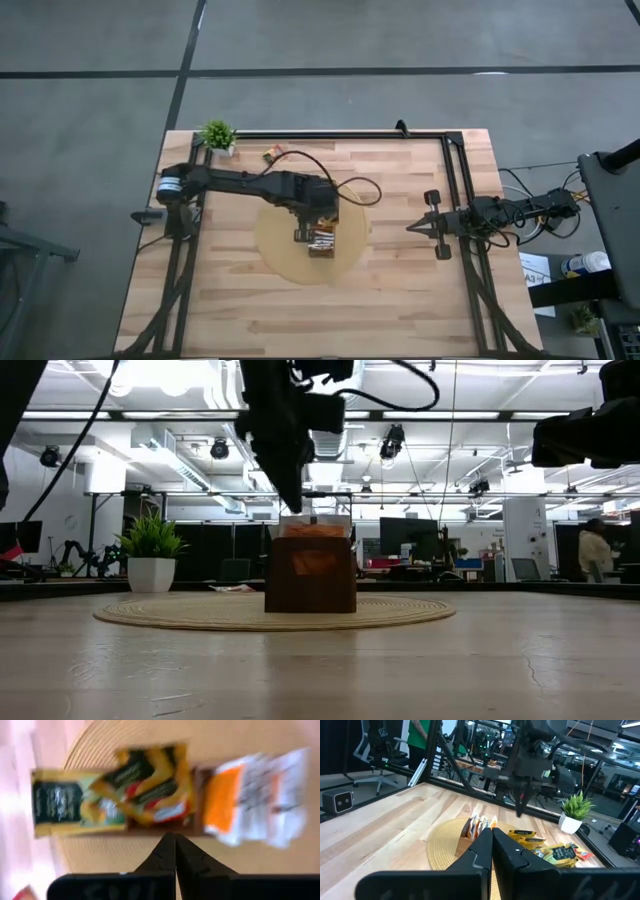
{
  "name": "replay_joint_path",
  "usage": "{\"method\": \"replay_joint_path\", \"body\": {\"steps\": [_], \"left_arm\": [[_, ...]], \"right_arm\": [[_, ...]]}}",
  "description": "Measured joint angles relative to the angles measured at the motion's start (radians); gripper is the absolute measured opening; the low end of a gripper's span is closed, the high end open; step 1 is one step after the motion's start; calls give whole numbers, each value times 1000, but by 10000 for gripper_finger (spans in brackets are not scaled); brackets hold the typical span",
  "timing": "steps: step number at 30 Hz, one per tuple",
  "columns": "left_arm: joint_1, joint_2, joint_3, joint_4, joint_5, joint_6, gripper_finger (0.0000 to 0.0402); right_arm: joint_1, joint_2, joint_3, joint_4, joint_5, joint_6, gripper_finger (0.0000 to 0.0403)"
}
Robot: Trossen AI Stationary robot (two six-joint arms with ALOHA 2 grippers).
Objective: Pick & Place Tea
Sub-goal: Put the orange tea bag into the middle section of the wooden organizer
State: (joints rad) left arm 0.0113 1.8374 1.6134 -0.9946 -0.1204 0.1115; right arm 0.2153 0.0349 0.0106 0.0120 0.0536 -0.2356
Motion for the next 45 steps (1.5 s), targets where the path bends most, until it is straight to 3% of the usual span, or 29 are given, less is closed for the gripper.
{"method": "replay_joint_path", "body": {"steps": [5,8,16,21,27,32,35,38,45], "left_arm": [[18,0,1,-85,-242,13,0],[38,-3,1,-110,-308,23,0],[83,-11,2,-105,-306,26,0],[86,-11,4,-120,-289,111,8],[86,-11,3,-121,-253,168,82],[96,-11,3,-158,-333,111,164],[145,-11,3,-206,-344,67,198],[235,-11,2,-264,-277,79,212],[435,-11,-50,-223,-219,326,211]], "right_arm": [[0,0,0,0,0,0,8],[0,0,0,0,0,0,9],[0,0,0,0,0,0,8],[0,0,0,0,0,0,8],[0,0,0,0,0,0,8],[0,0,0,0,0,0,8],[0,0,0,0,0,0,9],[0,0,0,0,0,0,8],[0,0,0,0,0,0,8]]}}
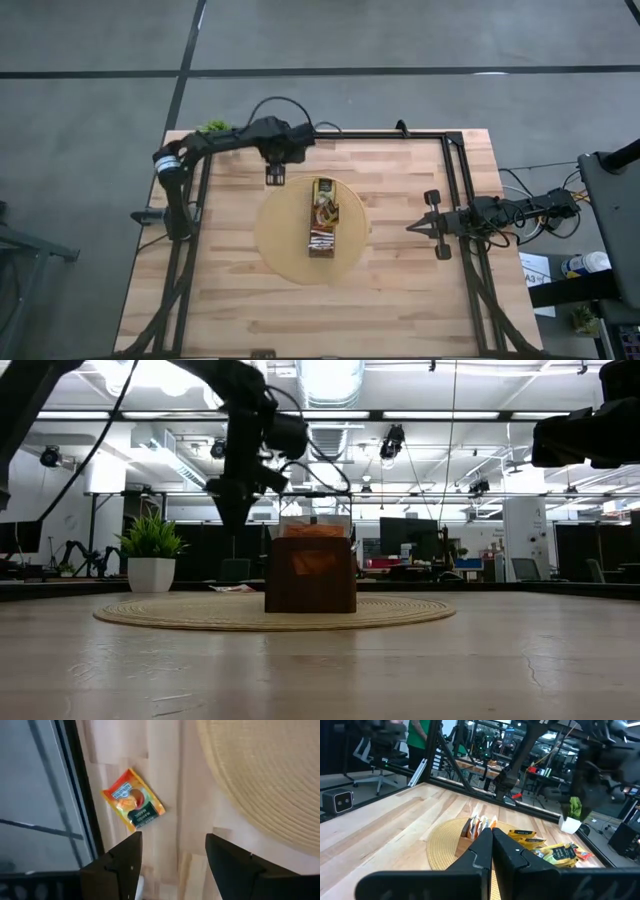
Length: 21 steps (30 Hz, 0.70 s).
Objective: Pick & Place Tea
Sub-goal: Put the orange tea bag into the middle section of the wooden organizer
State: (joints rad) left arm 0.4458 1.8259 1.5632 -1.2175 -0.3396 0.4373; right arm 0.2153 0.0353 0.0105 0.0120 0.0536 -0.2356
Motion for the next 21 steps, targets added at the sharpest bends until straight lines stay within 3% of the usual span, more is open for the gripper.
{"method": "replay_joint_path", "body": {"steps": [6,14,21], "left_arm": [[134,0,-29,41,154,-3,211],[248,0,-109,91,123,-32,210],[393,0,-153,179,162,-391,210]], "right_arm": [[0,0,0,0,0,0,9],[0,0,0,0,0,0,8],[0,0,0,0,0,0,8]]}}
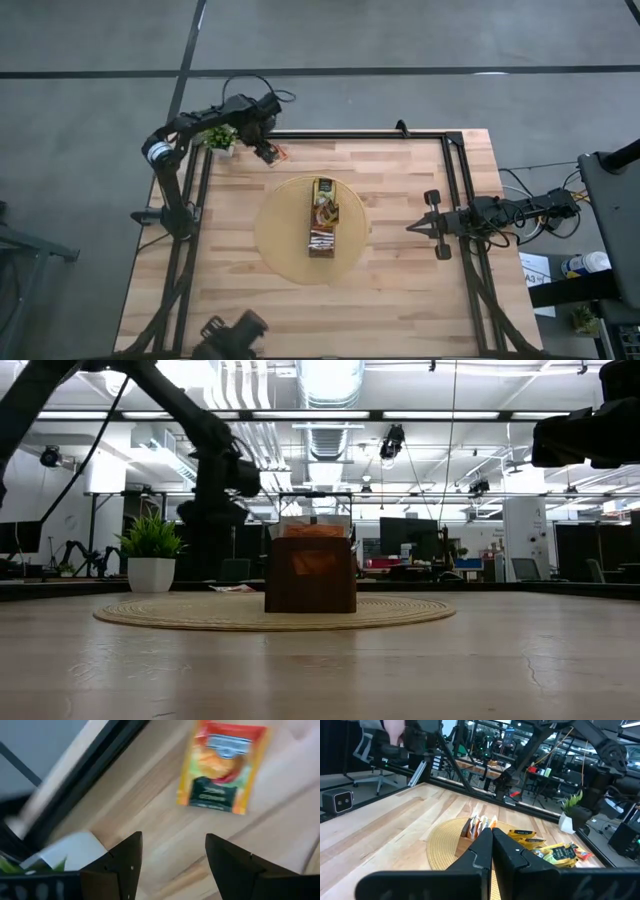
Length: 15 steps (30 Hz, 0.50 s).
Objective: Pick & Place Tea
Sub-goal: Put the orange tea bag into the middle section of the wooden organizer
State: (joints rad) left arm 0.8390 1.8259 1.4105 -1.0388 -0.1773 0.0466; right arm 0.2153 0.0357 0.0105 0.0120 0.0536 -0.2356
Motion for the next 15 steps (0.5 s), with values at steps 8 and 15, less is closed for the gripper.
{"method": "replay_joint_path", "body": {"steps": [8,15], "left_arm": [[73,0,-61,133,261,-164,210],[74,2,-132,205,216,-209,210]], "right_arm": [[0,0,0,0,0,0,8],[0,0,0,0,0,0,8]]}}
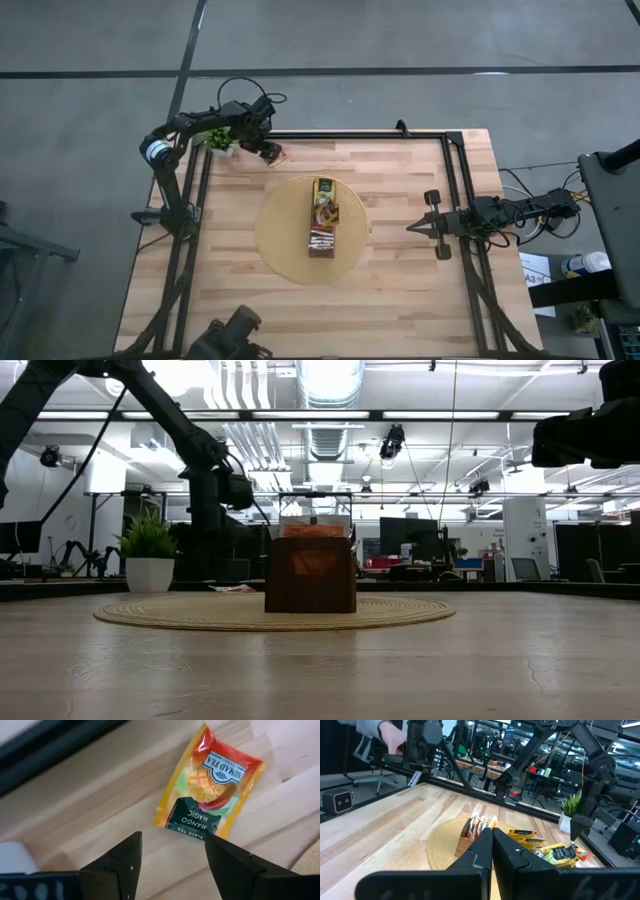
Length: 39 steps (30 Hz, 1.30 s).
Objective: Pick & Place Tea
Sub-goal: Put the orange tea bag into the middle section of the wooden organizer
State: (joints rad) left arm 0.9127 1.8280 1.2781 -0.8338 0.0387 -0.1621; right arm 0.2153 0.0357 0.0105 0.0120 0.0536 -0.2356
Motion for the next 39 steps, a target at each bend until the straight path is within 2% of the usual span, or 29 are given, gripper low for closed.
{"method": "replay_joint_path", "body": {"steps": [13,21,34,39], "left_arm": [[0,2,-74,183,-6,-77,210],[-4,2,-74,191,-6,-83,203],[-12,0,-144,236,-16,-88,117],[-36,1,-134,226,-27,-35,57]], "right_arm": [[0,0,0,0,0,0,8],[0,0,0,0,0,0,9],[0,0,0,0,0,0,8],[0,0,0,0,0,0,9]]}}
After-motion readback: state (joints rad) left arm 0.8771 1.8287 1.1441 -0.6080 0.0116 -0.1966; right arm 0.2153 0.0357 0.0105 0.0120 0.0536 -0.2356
